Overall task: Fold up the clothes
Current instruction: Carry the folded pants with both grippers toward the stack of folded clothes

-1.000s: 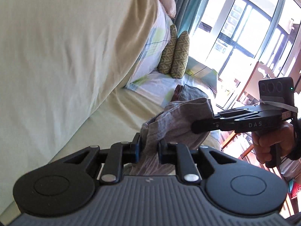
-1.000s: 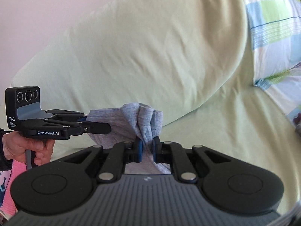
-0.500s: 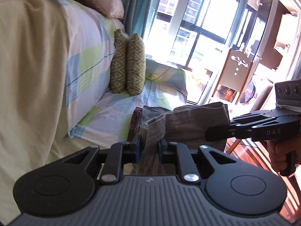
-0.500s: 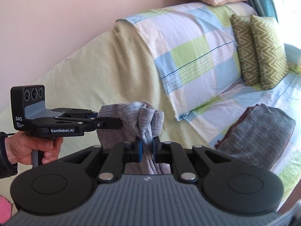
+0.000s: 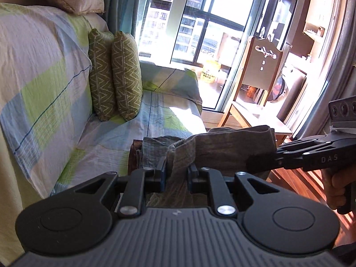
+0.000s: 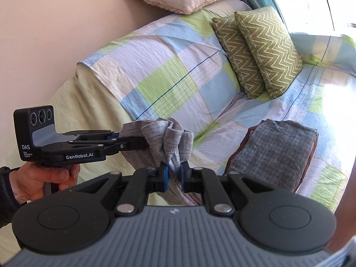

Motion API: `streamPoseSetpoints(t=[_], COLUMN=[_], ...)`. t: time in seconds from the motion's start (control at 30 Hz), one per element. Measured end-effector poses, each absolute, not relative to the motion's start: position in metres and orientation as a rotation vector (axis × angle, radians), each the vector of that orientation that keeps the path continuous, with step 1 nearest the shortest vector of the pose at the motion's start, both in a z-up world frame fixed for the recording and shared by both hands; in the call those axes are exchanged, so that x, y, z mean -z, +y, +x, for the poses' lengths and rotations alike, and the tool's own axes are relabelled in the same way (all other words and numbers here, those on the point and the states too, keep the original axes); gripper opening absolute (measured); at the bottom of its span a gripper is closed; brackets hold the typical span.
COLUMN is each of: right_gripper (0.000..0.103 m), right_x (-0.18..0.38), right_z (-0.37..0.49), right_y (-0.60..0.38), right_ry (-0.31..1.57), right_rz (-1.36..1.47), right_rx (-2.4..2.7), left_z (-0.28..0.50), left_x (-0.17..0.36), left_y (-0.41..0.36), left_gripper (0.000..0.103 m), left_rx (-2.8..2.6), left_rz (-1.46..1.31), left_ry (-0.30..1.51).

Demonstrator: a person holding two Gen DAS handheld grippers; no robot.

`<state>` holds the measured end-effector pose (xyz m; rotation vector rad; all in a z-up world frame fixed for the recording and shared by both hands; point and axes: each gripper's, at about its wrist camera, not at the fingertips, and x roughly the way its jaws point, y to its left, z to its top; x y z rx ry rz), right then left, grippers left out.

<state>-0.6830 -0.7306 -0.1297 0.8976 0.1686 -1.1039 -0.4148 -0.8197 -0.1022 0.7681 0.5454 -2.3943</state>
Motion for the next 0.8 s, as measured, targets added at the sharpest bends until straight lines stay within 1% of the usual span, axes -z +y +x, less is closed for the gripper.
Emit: streamPoseSetpoints(t=[0.1,0.27,0.43,0.8], right_gripper=[0.009,0.009,0.009,0.009], right_x=[0.151,0.202,0.254,0.325], right_z=[-0.722,-0.793,-0.835,-0.891], right_y=[-0.761,-0.811,-0.853,-0.899], right_ry=[0.144,0.120,0.140,0.148], right_rz=[0.974,1.120,1.198,1.317], right_rx=[1.079,1.083,1.088,1.124], left_z=[-0.455,-0.540,-0.601,-0.652], left_x=[0.116,0.172,0.228,0.296], left_y=[-0.853,-0.924,-0.978,-1.029], left_gripper=[0.019,0.019,0.019,0.019], left_rx=[2.377,2.341,2.308,2.240], left_rz=[0.846,0.995,1.128,1.291], left_ry=[0.559,0.606,0.631,0.654])
